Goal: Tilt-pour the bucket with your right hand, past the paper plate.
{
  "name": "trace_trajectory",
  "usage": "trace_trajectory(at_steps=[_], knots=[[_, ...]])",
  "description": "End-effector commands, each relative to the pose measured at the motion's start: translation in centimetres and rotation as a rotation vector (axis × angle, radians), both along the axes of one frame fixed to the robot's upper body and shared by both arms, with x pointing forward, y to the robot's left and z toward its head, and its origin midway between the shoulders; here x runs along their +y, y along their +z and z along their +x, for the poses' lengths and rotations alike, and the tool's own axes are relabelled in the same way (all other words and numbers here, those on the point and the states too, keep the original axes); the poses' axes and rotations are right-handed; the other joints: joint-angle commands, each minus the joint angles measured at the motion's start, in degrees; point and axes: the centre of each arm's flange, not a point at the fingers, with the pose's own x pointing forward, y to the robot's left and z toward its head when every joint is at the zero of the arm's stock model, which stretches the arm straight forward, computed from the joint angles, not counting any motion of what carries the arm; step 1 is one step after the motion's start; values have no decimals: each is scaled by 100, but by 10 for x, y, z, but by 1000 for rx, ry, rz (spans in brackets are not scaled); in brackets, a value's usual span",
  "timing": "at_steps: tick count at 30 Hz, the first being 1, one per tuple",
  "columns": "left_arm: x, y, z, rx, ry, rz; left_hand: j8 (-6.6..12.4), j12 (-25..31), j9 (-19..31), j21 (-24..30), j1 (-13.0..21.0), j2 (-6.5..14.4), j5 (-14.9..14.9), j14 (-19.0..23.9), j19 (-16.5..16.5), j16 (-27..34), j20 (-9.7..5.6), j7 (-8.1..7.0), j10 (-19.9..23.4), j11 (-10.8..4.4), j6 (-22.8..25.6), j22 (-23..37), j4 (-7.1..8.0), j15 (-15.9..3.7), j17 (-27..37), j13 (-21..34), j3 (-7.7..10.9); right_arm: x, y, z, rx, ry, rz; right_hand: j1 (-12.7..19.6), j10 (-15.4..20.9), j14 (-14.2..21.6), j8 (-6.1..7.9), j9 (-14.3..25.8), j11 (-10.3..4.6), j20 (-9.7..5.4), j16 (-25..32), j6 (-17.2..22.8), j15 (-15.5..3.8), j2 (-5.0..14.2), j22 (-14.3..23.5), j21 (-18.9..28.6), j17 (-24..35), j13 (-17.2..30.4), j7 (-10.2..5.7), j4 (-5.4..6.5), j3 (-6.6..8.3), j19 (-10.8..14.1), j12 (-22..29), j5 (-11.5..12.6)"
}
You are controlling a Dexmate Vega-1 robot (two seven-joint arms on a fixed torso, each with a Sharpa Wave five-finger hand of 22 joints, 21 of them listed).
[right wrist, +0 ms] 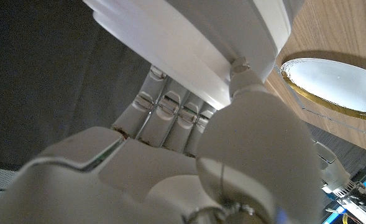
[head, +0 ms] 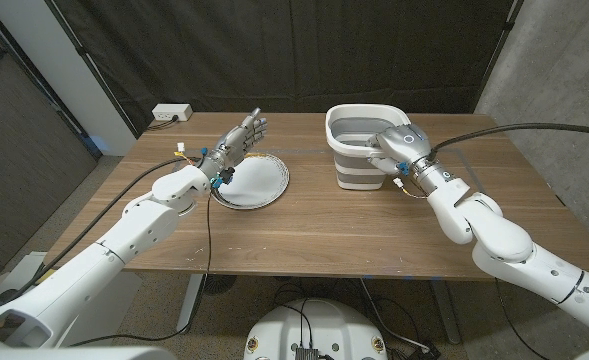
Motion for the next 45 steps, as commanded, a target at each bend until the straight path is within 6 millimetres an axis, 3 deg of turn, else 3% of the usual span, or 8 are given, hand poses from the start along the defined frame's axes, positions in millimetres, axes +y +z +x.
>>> trace_trajectory(at_steps=[1,14,17,22,27,29,33,45], knots=[[1,-3,0,7,-1,-5,5,0,11,6,52,13,-21,28,-61,-2,-28,4,52,16,56,33,16,1,20,14,-45,-2,2,0,46,6,-3,-79,-143,-167,-65,29,-2,-787,-78,-132,-176,151,-21,-89,8,29,-21,68,-55,-160,-64,17],[1,1,0,5,-4,4,6,0,12,8,59,18,-25,23,-66,-5,-25,-1,58,7,65,33,18,11,20,14,-52,-2,5,-2,28,-13,-23,-1159,-902,-1384,-269,63,-45,-717,-381,-730,-146,-426,-77,-809,-296,-162,-298,346,-353,-720,-497,249],[1,1,1,7,-8,5,5,-3,12,9,61,19,-26,22,-64,-6,-28,-2,52,6,66,33,18,10,21,14,-54,-2,6,-4,44,-21,-36,-1284,-1180,-1802,-349,54,0,-499,-401,-1060,-103,-478,-65,-1080,-368,-199,-293,351,-352,-947,-532,350],[1,0,2,9,-11,5,6,-2,12,9,62,20,-28,21,-67,-6,-26,-3,55,13,70,33,19,18,21,14,-57,-2,9,-5,46,-29,-45,-1470,-2137,-2798,-452,33,152,-39,-440,-2111,198,-531,-50,-1516,-443,-274,-285,350,-382,-1403,-628,516],[1,0,3,18,-10,7,5,-3,12,11,64,23,-30,24,-64,-5,-29,-5,56,5,72,33,21,21,21,14,-60,-1,13,-6,56,-24,-59,-1609,-2467,-3090,-481,22,212,104,-429,-2645,291,-597,-53,-1697,-460,-315,-256,374,-443,-1576,-619,581],[1,-1,4,22,-9,11,8,-2,12,11,65,24,-31,25,-67,-5,-26,-5,60,5,79,33,21,21,21,14,-60,-1,14,-6,60,-19,-70,-1792,-2562,-3149,-463,12,373,113,-406,-2838,404,-721,-55,-1774,-472,-343,-159,428,-554,-1602,-597,629],[1,-1,4,29,-9,14,15,-2,12,12,67,27,-33,24,-66,-6,-25,-2,62,11,100,33,22,30,21,14,-62,-1,16,-5,93,-21,-91,-2152,-2806,-3345,-460,-7,518,201,-418,-3153,611,-888,-54,-1918,-494,-396,-46,560,-770,-1676,-611,756],[-3,1,9,34,-22,23,19,0,12,15,77,37,-36,29,-65,-4,-27,-9,69,29,121,34,23,29,21,14,-63,-6,19,-11,100,18,-49,-2724,-3318,-3680,-466,-36,749,296,-418,-3769,754,-1095,-57,-2168,-518,-462,121,765,-1176,-1761,-625,986]])
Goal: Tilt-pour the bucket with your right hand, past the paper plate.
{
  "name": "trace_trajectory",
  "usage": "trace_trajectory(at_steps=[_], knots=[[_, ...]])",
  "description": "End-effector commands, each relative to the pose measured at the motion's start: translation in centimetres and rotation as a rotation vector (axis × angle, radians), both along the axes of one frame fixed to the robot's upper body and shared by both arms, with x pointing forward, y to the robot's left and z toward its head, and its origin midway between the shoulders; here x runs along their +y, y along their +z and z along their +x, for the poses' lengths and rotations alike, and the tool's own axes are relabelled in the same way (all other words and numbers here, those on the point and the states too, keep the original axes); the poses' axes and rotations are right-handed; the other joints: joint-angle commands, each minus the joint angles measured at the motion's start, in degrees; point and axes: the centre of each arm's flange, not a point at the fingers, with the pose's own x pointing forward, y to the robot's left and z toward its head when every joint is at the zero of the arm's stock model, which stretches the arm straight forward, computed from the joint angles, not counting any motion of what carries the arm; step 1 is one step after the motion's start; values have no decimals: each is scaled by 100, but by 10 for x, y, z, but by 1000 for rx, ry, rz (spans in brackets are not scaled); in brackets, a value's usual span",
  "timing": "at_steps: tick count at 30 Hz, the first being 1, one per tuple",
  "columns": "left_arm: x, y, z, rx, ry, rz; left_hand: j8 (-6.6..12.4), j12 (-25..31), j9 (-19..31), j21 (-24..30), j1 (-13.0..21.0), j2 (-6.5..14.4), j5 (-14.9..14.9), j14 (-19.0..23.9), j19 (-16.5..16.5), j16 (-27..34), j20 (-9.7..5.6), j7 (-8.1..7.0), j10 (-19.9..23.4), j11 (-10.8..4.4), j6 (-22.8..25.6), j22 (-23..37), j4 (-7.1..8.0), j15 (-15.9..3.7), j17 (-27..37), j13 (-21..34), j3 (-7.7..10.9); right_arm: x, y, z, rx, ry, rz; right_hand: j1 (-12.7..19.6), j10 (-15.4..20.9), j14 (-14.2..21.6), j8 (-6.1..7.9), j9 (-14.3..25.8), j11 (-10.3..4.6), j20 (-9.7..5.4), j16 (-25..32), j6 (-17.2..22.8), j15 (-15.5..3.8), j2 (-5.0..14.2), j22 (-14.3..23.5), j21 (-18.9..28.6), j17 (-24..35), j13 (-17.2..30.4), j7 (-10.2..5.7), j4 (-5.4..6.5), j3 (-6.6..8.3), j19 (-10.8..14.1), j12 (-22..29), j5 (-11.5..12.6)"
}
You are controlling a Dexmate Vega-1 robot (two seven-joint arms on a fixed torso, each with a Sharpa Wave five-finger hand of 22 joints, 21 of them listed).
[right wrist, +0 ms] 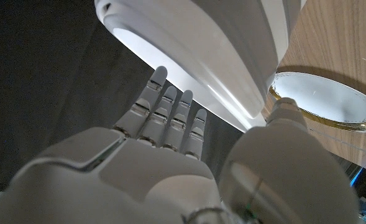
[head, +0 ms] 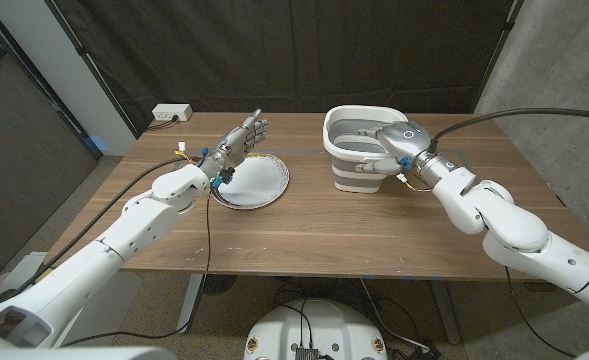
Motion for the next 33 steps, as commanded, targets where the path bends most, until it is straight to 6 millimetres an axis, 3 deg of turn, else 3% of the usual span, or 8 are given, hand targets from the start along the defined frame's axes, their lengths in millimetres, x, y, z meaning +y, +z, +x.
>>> trace_trajectory(at_steps=[1,12,25,33], knots=[[-3,1,5,10,-14,9,18,0,12,15,40,0,-13,28,-66,-5,-28,-17,46,2,46,34,16,31,6,14,-24,-5,4,-7,13,42,33,-124,-98,-77,-17,7,46,-3,21,-125,-84,-41,5,-76,11,0,66,27,-104,-30,-2,63],[-3,2,5,6,-7,5,15,-4,12,16,49,9,-17,32,-66,-4,-28,-9,40,-11,47,34,16,34,6,14,-25,-19,7,-8,-4,182,303,-206,-178,-170,87,-6,115,-274,28,-24,-72,-12,-8,-227,-5,-20,148,54,-206,-132,33,159],[7,-6,-8,-19,10,-43,12,-9,12,18,59,15,-21,30,-67,-6,-27,-7,32,1,48,34,16,28,6,14,-27,-35,6,11,-85,403,711,-205,-75,-124,191,-19,166,-250,66,240,57,15,-12,-315,-21,-35,234,47,-267,-107,114,240],[13,-16,-9,-10,18,-66,9,-4,12,19,66,16,-24,28,-66,-8,-26,-10,48,1,47,33,16,23,5,14,-31,-45,8,21,-36,464,837,-219,-61,-115,220,-25,214,-228,74,341,97,49,-11,-351,-24,-42,320,57,-290,-83,132,268]])
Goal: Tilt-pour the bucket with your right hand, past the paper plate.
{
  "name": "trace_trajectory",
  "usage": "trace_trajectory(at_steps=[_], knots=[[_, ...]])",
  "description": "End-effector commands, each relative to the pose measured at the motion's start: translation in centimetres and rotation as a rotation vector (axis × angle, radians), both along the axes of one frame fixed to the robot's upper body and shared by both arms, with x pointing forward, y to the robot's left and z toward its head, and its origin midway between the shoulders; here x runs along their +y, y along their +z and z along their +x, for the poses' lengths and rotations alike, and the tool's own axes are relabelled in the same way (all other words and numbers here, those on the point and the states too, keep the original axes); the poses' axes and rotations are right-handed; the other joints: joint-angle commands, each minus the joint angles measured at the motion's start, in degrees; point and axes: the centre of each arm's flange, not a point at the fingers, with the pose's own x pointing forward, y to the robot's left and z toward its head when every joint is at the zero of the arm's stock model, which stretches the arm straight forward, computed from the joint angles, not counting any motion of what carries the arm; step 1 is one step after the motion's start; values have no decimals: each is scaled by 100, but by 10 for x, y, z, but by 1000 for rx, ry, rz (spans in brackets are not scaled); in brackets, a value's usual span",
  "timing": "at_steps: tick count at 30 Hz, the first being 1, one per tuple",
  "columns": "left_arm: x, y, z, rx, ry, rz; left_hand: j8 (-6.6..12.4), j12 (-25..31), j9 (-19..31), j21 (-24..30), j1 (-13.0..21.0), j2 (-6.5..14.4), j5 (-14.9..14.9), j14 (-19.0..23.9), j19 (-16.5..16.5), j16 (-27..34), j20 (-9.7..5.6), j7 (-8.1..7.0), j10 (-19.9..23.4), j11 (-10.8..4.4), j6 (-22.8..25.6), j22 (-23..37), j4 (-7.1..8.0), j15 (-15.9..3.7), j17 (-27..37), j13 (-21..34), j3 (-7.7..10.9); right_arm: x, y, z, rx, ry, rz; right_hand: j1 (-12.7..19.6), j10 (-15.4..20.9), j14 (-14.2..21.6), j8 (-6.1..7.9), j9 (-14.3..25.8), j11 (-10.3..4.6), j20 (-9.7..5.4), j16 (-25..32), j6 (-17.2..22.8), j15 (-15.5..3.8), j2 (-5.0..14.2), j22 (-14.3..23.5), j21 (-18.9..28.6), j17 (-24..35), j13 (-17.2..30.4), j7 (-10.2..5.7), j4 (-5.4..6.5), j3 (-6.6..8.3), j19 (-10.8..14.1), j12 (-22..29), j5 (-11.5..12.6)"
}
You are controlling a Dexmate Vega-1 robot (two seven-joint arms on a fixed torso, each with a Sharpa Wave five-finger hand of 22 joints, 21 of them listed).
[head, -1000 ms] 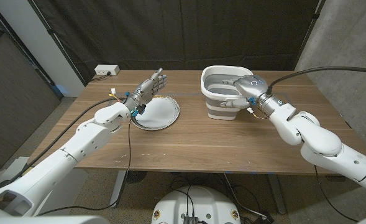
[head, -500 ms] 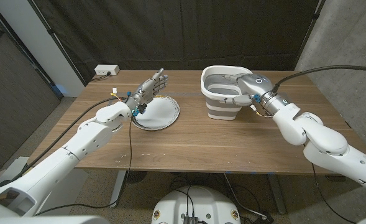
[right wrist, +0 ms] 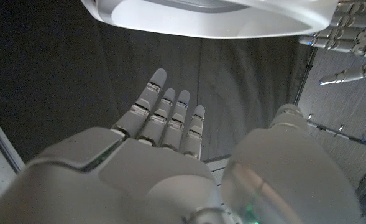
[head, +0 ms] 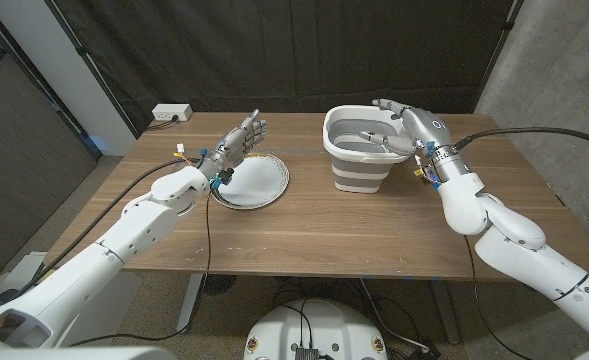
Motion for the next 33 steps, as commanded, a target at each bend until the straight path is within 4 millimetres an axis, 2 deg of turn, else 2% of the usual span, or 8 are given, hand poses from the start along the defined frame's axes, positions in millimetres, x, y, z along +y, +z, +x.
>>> trace_trajectory(at_steps=[1,10,14,19,24,33], knots=[[9,-10,-5,-6,13,-44,10,-4,12,20,51,0,-3,9,-66,-7,-26,-11,39,-4,51,33,16,2,9,14,-32,-21,1,19,37,136,265,-28,40,41,43,-1,31,-143,30,89,78,45,4,-44,2,16,44,15,-29,62,71,51],[12,-19,-5,12,13,-59,8,-6,12,20,57,1,-6,9,-67,-7,-24,-11,39,-7,54,33,16,7,9,14,-36,-33,-5,30,123,237,403,-125,43,17,38,-7,143,-137,31,123,117,153,7,-106,8,8,239,85,-54,65,86,69],[15,-21,-6,15,18,-59,10,-7,12,21,59,1,-7,12,-66,-7,-24,-4,38,-13,61,33,17,5,9,14,-38,-38,-10,36,184,283,463,-307,43,16,18,-10,209,-175,45,114,117,281,13,-158,19,3,429,205,-89,75,99,58],[16,-24,-7,19,17,-57,7,-6,12,21,61,2,-8,15,-66,-6,-23,-8,40,-14,55,33,17,-3,9,14,-39,-46,-17,44,227,318,534,-435,36,31,2,-12,231,-194,57,96,104,361,18,-188,24,0,524,287,-113,82,102,41],[17,-26,-7,24,15,-58,8,-4,12,22,62,4,-11,14,-67,-6,-23,-6,49,-13,61,33,19,1,9,14,-42,-55,-26,51,268,336,596,-592,-35,-45,-22,-16,261,-253,37,62,62,459,20,-260,30,-3,573,386,-146,20,84,7],[21,-25,-7,23,21,-57,11,2,12,22,67,7,-13,20,-68,-5,-23,-5,67,-11,74,33,20,3,9,15,-45,-60,-29,54,280,392,648,-659,-50,-71,-32,-19,273,-260,33,48,52,497,20,-301,31,-5,556,426,-163,-11,84,-14]])
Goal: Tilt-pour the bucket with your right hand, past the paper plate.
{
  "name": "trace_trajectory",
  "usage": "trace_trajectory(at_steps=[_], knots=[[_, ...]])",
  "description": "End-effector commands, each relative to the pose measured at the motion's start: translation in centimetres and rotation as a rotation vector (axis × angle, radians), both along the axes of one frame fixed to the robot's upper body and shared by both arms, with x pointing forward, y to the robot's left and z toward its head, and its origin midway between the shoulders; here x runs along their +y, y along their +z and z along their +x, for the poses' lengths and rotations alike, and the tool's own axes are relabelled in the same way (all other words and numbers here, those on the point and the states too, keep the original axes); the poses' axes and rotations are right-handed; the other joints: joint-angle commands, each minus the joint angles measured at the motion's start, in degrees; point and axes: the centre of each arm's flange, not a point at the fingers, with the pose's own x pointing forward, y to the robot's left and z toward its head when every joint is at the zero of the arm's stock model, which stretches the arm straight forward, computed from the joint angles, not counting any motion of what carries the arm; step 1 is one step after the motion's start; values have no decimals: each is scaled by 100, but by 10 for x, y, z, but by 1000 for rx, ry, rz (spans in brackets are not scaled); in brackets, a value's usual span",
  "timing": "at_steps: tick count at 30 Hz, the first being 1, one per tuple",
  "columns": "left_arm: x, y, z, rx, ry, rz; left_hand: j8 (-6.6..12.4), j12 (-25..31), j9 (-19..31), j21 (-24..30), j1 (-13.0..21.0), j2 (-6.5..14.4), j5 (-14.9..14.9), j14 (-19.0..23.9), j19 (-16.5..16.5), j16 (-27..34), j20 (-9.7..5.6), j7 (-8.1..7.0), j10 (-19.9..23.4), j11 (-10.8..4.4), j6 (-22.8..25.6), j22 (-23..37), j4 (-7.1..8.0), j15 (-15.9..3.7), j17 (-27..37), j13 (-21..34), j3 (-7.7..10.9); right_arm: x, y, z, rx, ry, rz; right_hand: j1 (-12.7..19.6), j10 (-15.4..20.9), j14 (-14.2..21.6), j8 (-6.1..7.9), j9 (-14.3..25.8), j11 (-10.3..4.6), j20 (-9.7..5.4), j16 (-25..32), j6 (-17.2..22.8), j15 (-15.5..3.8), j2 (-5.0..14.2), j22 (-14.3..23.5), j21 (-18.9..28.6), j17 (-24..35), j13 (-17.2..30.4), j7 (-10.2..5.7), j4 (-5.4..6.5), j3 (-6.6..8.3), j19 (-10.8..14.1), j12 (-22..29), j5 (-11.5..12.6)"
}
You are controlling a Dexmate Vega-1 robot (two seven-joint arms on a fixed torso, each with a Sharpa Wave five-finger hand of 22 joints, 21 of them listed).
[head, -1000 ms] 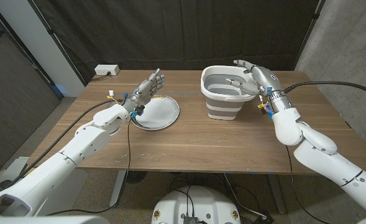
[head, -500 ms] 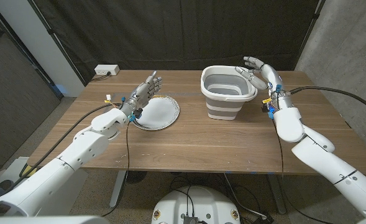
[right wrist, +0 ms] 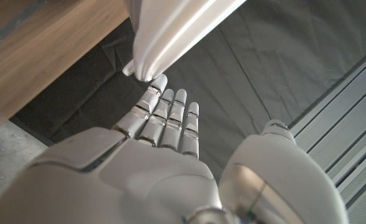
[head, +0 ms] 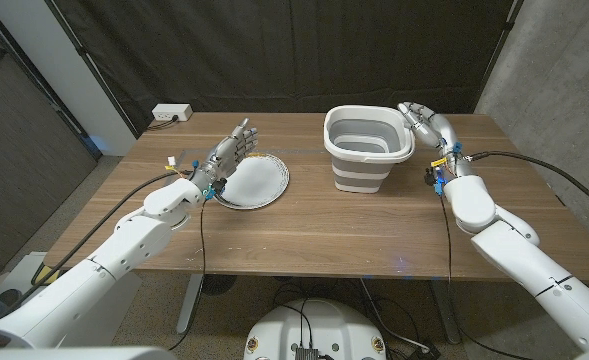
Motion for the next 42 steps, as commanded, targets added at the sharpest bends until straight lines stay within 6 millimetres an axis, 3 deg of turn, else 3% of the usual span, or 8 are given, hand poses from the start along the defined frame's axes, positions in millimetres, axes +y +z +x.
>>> trace_trajectory(at_steps=[1,28,32,42], knots=[[4,-1,0,1,1,-1,11,1,12,22,51,-9,-14,19,-68,-5,-23,18,66,-8,54,33,20,0,5,14,-45,-11,-9,9,41,80,104,-52,13,-5,-6,7,6,-254,14,-16,-8,13,37,-7,16,8,11,65,-8,8,41,-16],[3,4,14,3,-19,-1,10,-6,13,24,62,-3,-22,15,-71,-8,-28,20,56,1,71,34,27,2,6,14,-57,-8,-20,20,79,112,161,-160,-8,47,-12,-4,77,-238,35,-4,57,81,33,-47,3,-2,159,121,-53,166,48,-90],[4,4,13,0,-17,-4,9,-7,13,21,64,-2,-24,13,-81,-9,-25,18,54,0,72,34,28,0,6,15,-59,-6,-15,16,52,115,152,-169,-30,31,-27,-6,62,-224,26,-38,68,89,32,-79,-3,-5,47,123,-64,162,43,-109],[3,1,10,-1,-18,-8,10,-8,13,21,67,0,-26,11,-83,-9,-23,15,54,-3,81,34,30,0,6,15,-64,-4,-3,3,-4,115,127,-176,-40,-40,-28,-9,59,-181,-2,-41,99,94,31,-137,-10,-8,-3,121,-78,111,45,-132]])
